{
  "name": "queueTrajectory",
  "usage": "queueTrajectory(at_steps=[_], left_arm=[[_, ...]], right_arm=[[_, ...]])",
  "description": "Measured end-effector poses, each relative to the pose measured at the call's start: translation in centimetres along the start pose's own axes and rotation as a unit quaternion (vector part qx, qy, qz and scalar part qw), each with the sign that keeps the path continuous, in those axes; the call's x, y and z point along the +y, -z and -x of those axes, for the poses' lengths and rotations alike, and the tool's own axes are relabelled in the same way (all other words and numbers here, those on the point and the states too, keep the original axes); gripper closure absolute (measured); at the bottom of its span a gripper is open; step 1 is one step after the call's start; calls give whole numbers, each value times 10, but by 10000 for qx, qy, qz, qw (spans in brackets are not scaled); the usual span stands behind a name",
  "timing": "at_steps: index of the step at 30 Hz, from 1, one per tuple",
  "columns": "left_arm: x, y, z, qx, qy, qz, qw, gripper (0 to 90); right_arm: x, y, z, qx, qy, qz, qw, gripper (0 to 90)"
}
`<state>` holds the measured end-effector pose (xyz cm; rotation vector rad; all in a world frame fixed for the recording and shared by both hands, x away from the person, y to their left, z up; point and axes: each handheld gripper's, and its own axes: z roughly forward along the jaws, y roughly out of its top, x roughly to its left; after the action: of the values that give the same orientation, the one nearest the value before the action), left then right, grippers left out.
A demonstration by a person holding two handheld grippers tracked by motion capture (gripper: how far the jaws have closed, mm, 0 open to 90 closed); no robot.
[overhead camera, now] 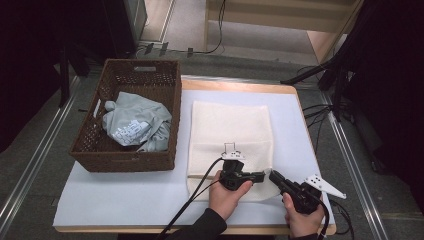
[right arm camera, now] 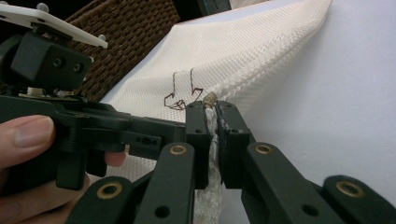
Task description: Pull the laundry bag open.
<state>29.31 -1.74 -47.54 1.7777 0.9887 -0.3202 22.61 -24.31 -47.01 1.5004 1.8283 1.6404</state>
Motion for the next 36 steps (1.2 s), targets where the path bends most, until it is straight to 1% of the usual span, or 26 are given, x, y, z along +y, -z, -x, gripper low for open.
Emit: queueTrajectory(at_steps=[3, 4, 5, 6, 7, 8, 9, 10, 12, 13, 14, 16, 20, 21, 24, 25, 26, 27, 28, 29, 30, 32, 33, 34, 35, 36], left_arm=[[-1, 1, 0, -10, -89, 4, 10000, 872], [-1, 1, 0, -73, -96, 6, 9999, 873], [-2, 0, 0, -92, -114, -3, 9999, 873], [-2, 0, 0, -73, -144, -15, 9999, 874], [-3, 0, 0, -81, -150, -11, 9999, 874], [-3, 0, 0, -95, -143, -9, 9999, 874], [-4, 0, 0, -62, -133, -28, 9999, 874], [-4, 0, -1, -30, -127, -59, 9999, 874], [-4, 0, 0, 3, -113, -65, 9999, 874], [-3, 1, 0, 56, -95, -58, 9999, 875], [-3, 1, 0, 56, -95, -58, 9999, 875], [-3, 1, 1, 98, -75, -65, 9999, 875], [-4, 1, 0, 167, 0, -96, 9998, 876], [-4, 0, -2, 148, 70, -92, 9998, 877], [-5, 1, -3, 159, 102, -108, 9998, 876], [-5, 1, -3, 279, 115, -140, 9994, 877], [-6, 1, -4, 476, 37, -174, 9987, 877], [-8, 2, -9, 563, 112, -192, 9982, 877], [-11, 4, -15, 471, 340, -156, 9982, 877], [-11, 6, -14, 495, 313, -131, 9982, 877], [-10, 8, -12, 631, 177, -163, 9977, 877], [-12, 7, -12, 717, 96, -223, 9971, 876], [-12, 7, -11, 753, 82, -215, 9969, 876], [-13, 8, -11, 837, 54, -203, 9963, 876], [-13, 8, -11, 867, -10, -210, 9960, 876], [-13, 9, -11, 880, -22, -214, 9959, 876]], right_arm=[[0, -1, -1, -30, -16, -9, 10000, 805], [0, -2, -1, -90, 24, 27, 10000, 750], [0, -3, -2, -169, -15, 36, 9998, 697], [1, -4, -2, -205, -109, 32, 9997, 684], [0, -6, -2, -171, -161, 6, 9997, 686], [-1, -8, 0, -146, -202, -65, 9997, 750], [-1, -8, 0, -146, -202, -65, 9997, 750], [-2, -9, 1, -95, -241, -98, 9996, 814], [-1, -8, 1, -79, -247, -93, 9996, 823], [-1, -8, -2, -116, -125, -81, 9998, 835], [-1, -8, -4, -152, -53, -63, 9999, 838], [-2, -8, -8, -225, 21, -54, 9997, 841], [-2, -8, -8, -258, 23, -68, 9996, 842], [-3, -9, -8, -287, 46, -82, 9995, 842], [-3, -10, -10, -327, 111, -113, 9993, 843], [-4, -10, -10, -344, 163, -109, 9992, 845], [-4, -10, -11, -369, 168, -72, 9992, 846], [-3, -8, -11, -375, 162, 42, 9992, 847], [-1, -5, -11, -390, 151, 78, 9991, 847], [0, -4, -10, -380, 158, 96, 9991, 847], [0, -3, -9, -355, 155, 102, 9992, 847], [-1, -4, -8, -336, 133, 73, 9993, 847], [-1, -5, -9, -354, 140, 65, 9993, 847], [-1, -6, -9, -376, 150, 46, 9992, 847], [-1, -6, -10, -399, 150, 49, 9991, 847], [-1, -5, -10, -423, 175, 49, 9989, 846]])
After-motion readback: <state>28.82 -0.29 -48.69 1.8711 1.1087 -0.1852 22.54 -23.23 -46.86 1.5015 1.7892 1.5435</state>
